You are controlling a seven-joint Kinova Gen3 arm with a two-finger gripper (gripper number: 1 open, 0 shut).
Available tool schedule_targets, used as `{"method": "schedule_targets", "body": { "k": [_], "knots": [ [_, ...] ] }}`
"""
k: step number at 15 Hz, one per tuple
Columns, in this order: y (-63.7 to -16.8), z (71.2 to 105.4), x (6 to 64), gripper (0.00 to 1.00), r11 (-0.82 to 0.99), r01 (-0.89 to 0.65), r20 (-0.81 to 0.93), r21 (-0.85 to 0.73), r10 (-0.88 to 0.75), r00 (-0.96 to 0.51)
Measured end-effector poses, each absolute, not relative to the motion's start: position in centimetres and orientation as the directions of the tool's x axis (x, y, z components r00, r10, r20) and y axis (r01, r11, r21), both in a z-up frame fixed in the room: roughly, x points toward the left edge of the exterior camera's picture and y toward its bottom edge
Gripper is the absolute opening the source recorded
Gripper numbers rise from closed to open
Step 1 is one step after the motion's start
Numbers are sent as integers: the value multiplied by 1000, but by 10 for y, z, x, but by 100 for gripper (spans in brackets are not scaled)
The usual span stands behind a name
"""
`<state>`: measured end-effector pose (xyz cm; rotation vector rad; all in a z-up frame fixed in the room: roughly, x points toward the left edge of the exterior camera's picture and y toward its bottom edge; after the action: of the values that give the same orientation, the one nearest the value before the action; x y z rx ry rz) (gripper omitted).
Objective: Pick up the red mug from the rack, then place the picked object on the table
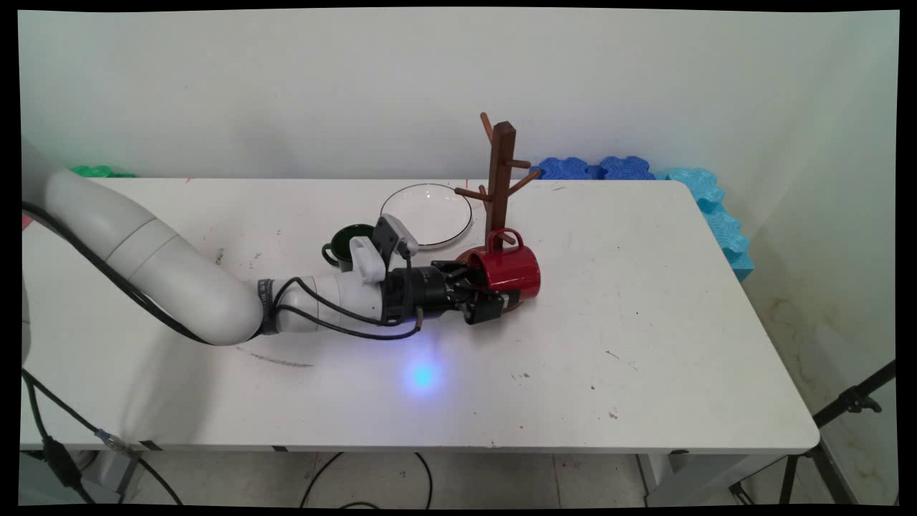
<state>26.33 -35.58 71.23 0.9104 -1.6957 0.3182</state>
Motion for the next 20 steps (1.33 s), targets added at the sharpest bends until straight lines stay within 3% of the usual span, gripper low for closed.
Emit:
{"method": "schedule_targets", "body": {
  "k": [20],
  "knots": [
    [-340, 737, 258, 0, 741, -634, 926, 222, -363, -100]
  ]
}}
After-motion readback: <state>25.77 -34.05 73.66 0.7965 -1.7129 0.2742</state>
